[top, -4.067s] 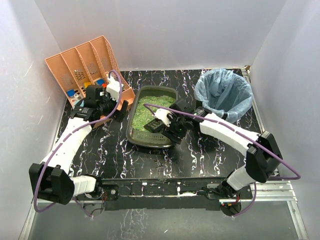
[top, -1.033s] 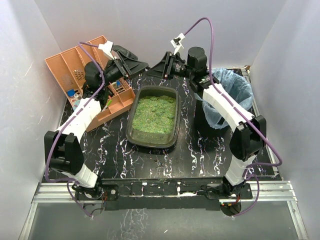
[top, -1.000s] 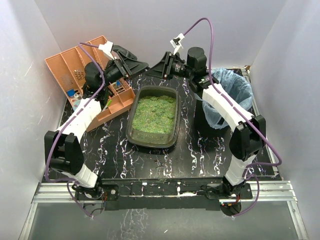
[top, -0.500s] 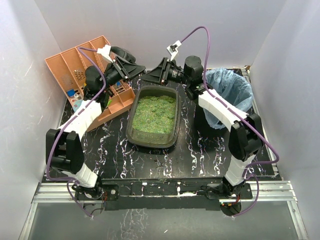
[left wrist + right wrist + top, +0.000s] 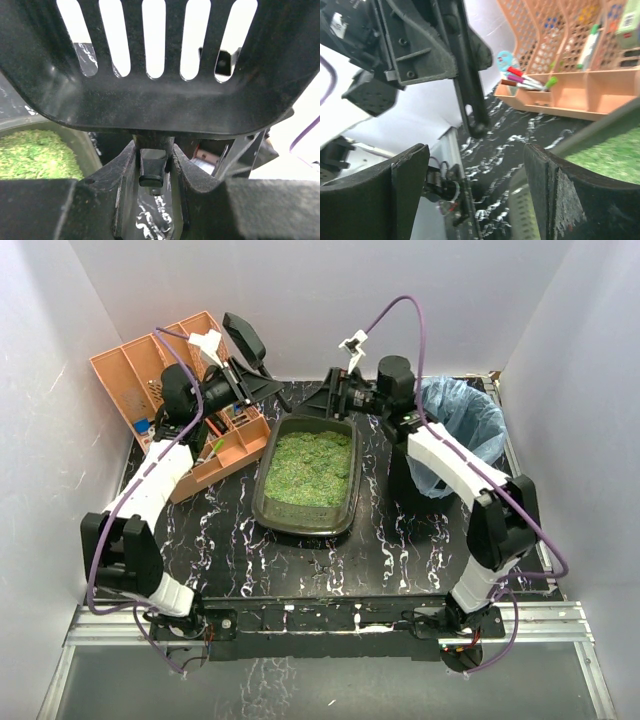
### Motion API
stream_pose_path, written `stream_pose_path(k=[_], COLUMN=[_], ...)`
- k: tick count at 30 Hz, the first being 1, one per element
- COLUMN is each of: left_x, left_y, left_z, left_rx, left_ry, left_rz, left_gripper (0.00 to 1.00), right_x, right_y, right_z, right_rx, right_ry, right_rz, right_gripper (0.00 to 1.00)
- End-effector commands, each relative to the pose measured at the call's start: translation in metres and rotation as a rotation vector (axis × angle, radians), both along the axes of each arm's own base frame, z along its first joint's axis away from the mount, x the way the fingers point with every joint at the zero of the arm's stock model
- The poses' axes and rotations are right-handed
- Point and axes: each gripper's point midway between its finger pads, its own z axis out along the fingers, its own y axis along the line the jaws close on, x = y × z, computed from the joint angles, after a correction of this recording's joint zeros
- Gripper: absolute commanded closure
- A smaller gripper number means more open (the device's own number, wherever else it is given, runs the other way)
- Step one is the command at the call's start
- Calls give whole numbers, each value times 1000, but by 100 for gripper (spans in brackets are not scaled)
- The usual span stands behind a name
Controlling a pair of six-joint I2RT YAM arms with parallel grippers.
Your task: Clean the litter box
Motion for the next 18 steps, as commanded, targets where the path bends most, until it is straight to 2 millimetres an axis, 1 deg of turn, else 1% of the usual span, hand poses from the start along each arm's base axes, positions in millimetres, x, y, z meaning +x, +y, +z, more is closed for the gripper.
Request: stream_pose_path(k=[1, 3, 6, 7, 9, 11, 13, 18], left_x=[-32, -38, -46, -49, -54, -58, -62, -66], left_y=[8, 10, 9, 8, 8, 8, 5, -1], left_z=[17, 3, -33, -44, -64, -80, -90, -103], left_rx=[199, 305, 500, 551, 632, 706, 753, 843], left_ry=[-178, -190, -184, -182, -163, -153, -153, -183], left_rz=[-29, -40, -65, -78, -100, -116, -128, -134], left_gripper=[100, 100, 100, 100, 100, 100, 100, 100], right_x=[-5, -2, 2, 3, 4, 0, -3, 5], right_y=[-42, -51, -59, -60, -59, -52, -44, -32], right_z=[39, 45, 64, 66, 70, 73, 76, 72], right_rx=[-109, -192, -282, -312, -357, -381, -382, -387], right_ry=[-327, -420, -532, -557, -591, -615, -622, -589], right_rz=[-76, -126, -194, -212, -236, -232, -234, -262], right_gripper=[17, 16, 16, 15, 13, 12, 11, 11])
